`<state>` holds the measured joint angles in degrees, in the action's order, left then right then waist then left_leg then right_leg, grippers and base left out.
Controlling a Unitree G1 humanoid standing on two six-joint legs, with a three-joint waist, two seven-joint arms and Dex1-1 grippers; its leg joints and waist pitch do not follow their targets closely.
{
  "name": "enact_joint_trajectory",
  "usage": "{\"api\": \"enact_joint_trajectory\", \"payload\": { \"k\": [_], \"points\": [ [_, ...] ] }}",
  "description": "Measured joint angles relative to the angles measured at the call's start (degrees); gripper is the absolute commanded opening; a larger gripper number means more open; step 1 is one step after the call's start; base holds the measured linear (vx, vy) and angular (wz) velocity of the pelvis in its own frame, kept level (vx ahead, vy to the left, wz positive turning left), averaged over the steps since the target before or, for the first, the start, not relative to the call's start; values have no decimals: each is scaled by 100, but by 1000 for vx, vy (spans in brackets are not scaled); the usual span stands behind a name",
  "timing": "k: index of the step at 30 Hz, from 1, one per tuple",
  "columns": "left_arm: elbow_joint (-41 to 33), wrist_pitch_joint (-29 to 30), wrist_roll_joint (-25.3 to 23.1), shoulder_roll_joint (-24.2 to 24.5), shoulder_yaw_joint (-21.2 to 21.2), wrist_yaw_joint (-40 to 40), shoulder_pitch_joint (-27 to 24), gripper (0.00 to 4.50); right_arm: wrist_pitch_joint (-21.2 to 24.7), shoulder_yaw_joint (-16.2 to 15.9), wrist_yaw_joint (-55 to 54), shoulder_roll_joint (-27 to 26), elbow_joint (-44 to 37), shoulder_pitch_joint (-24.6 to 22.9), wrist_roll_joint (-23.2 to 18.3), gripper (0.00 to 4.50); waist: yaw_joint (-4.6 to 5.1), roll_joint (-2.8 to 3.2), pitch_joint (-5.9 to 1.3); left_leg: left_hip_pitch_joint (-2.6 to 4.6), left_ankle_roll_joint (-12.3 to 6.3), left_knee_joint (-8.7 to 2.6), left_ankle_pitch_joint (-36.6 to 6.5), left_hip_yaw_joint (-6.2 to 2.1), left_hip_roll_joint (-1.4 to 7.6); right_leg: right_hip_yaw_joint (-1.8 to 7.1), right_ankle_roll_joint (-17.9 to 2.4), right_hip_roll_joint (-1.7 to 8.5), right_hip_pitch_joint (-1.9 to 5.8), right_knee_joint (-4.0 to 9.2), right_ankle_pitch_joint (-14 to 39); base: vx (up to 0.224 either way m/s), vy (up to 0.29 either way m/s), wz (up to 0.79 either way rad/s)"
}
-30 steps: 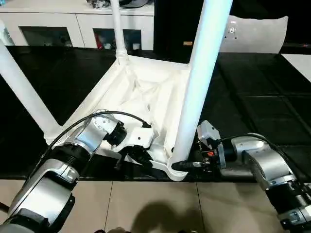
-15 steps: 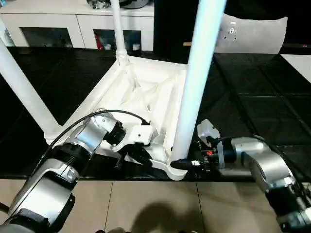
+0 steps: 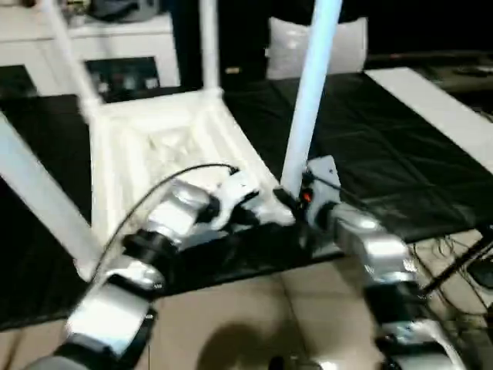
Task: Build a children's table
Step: Rotate leg to tighten
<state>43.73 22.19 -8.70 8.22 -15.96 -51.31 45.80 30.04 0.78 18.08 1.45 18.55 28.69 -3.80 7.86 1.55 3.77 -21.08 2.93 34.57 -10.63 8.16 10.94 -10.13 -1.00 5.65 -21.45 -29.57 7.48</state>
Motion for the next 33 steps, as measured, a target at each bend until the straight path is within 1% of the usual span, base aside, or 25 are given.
{"api": "enact_joint_trajectory", "payload": {
  "k": [1, 2, 4, 5, 6, 8, 10, 11, 12, 13, 14, 15, 17, 18, 20, 22, 23, 24, 25, 26, 28, 29, 31, 32, 33],
  "points": [
    [0, 4, 0, -46, 13, 83, 0, 0, -62, 9, -118, -30, 15, 4, 27, 256, 2, 6, 4, 1, 2, -2, -1, -1, -1, -23, 0, 11, 1, 1, 0, 0, 0, 0],
    [-3, 3, 1, -91, 39, 146, 2, 0, -123, 11, -217, -52, 18, 4, 71, 269, 11, 15, 9, -4, 2, -4, -2, -2, -4, -55, 0, 31, 0, 2, 0, 0, 0, 0],
    [-15, -2, 1, -125, 41, 195, 12, 0, -193, 12, -322, -116, 21, 4, 126, 269, 38, 21, 10, -16, 2, -8, -2, -2, -7, -118, 0, 75, 4, 2, 0, 0, 0, 0],
    [-23, -8, 1, -128, 40, 199, 13, 0, -213, 13, -353, -130, 20, 4, 139, 289, 53, 27, 8, -25, 2, -6, -2, -10, -6, -142, 0, 88, 7, 4, 0, 0, 0, 0],
    [-32, -32, 2, -129, 39, 198, 13, 0, -249, 14, -374, -129, 20, 3, 148, 305, 76, 28, 8, -36, 2, -6, -2, -15, -8, -142, 0, 90, 9, 8, 0, 0, 0, 0],
    [-35, -104, 3, -129, 36, 199, 13, 0, -308, 12, -377, -133, 17, -4, 154, 317, 108, 28, 7, -53, -3, -7, -5, -16, -18, -129, -3, 93, 2, 4, -3, 0, 0, 0],
    [-66, -198, 5, -109, 17, 197, 12, 0, -382, -50, -347, -97, -40, -37, 187, 336, 110, 28, 2, -99, -10, -6, -10, -16, -34, -106, -23, 101, -32, -28, -22, 0, 0, 0],
    [-76, -274, 8, -91, -5, 181, 9, 0, -448, -101, -306, -43, -76, -86, 220, 336, 101, 22, -2, -109, -12, -5, -11, -15, -54, -89, -25, 114, -57, -59, -44, 0, 0, 0],
    [-75, -347, 4, -46, -23, 168, 7, 0, -495, -132, -264, 0, -164, -164, 226, 352, 83, 20, -2, -110, -15, -8, -12, -10, -72, -36, -30, 112, -70, -89, -85, 0, 0, 0],
    [-75, -407, 3, -30, -38, 164, -3, 0, -522, -147, -198, 50, -258, -253, 223, 363, 47, 21, -2, -110, -18, -13, -14, -1, -81, -8, -26, 115, -79, -125, -78, 0, 0, 0],
    [-64, -533, 0, 4, -71, 160, -8, 0, -530, -169, -67, 111, -427, -387, 207, 369, -7, 21, -2, -112, -20, -13, -17, 7, -79, 2, -22, 115, -97, -149, -63, 0, 0, 0],
    [-53, -597, -3, 34, -71, 163, -11, 0, -530, -185, 6, 141, -496, -461, 188, 369, -37, 21, -2, -118, -20, -16, -16, 7, -72, 1, -15, 110, -108, -152, -58, 0, 0, 0],
    [49, -806, -18, 59, -67, 224, 2, 0, -581, -222, 149, 257, -687, -676, 158, 392, -71, 22, -3, -137, -22, -13, -13, 8, -69, 6, 2, 106, -132, -162, -47, 0, 0, 0],
    [127, -945, -42, 77, -65, 333, 11, 0, -595, -242, 263, 312, -739, -811, 111, 408, -74, 21, -3, -141, -23, -10, -12, 9, -67, 11, -2, 103, -140, -165, -50, 0, 0, 0],
    [261, -1166, -78, 99, -45, 564, 23, 0, -690, -237, 379, 330, -897, -1097, -5, 413, -64, 22, -3, -142, -22, -7, -13, 17, -65, 17, -13, 100, -148, -166, -58, 0, 0, 0],
    [343, -1248, -49, 106, 72, 733, 13, 0, -778, -258, 529, 338, -1113, -1367, -129, 425, -39, 23, -1, -147, -20, -2, -14, 20, -65, 20, -22, 98, -160, -165, -67, 0, 0, 0],
    [320, -1230, 5, 100, 152, 752, -25, 27, -745, -257, 622, 379, -1246, -1442, -208, 444, -36, 25, 0, -152, -19, 0, -14, 20, -65, 20, -22, 99, -165, -164, -69, 0, 0, 0],
    [212, -1229, 131, 95, 292, 744, -155, 44, -688, -255, 769, 469, -1618, -1631, -354, 447, -39, 26, 0, -153, -19, -1, -14, 21, -63, 20, -20, 98, -166, -163, -69, 0, 0, 0],
    [116, -1226, 243, 91, 407, 742, -245, 44, -631, -236, 842, 510, -1796, -1704, -438, 447, -41, 24, 1, -154, -19, -1, -15, 21, -58, 21, -21, 92, -166, -159, -69, 0, 0, 0],
    [-89, -1193, 377, 85, 522, 692, -329, 59, -558, -233, 939, 558, -1991, -1784, -545, 450, -65, 24, 1, -153, -19, 0, -15, 20, -55, 20, -21, 90, -166, -159, -69, 0, 0, 0],
    [-440, -1140, 544, 86, 673, 638, -372, 59, -510, -234, 1105, 604, -2248, -1866, -679, 450, -129, 24, 1, -150, -18, -1, -15, 20, -51, 22, -24, 87, -165, -159, -71, 0, 0, 0],
    [-634, -1117, 625, 90, 741, 634, -378, 73, -506, -250, 1190, 595, -2375, -1901, -762, 450, -173, 27, -1, -142, -18, -1, -15, 21, -48, 23, -25, 83, -159, -159, -72, 0, 0, 0],
    [-973, -1085, 750, 88, 845, 649, -499, 83, -496, -307, 1362, 601, -2576, -1963, -917, 450, -227, 33, -5, -115, -18, -2, -15, 27, -47, 27, -23, 83, -149, -160, -70, 0, 0, 0],
    [-1028, -1072, 793, 88, 860, 652, -547, 94, -490, -323, 1404, 603, -2638, -1972, -963, 450, -254, 33, -5, -114, -17, -2, -15, 28, -46, 29, -22, 81, -142, -160, -70, 0, 0, 0],
    [-1194, -1043, 850, 90, 884, 661, -680, 94, -473, -328, 1476, 602, -2708, -1975, -1035, 450, -274, 33, -5, -107, -17, -2, -15, 31, -46, 32, -22, 81, -142, -160, -70, 0, 0, 0]
  ]
}}
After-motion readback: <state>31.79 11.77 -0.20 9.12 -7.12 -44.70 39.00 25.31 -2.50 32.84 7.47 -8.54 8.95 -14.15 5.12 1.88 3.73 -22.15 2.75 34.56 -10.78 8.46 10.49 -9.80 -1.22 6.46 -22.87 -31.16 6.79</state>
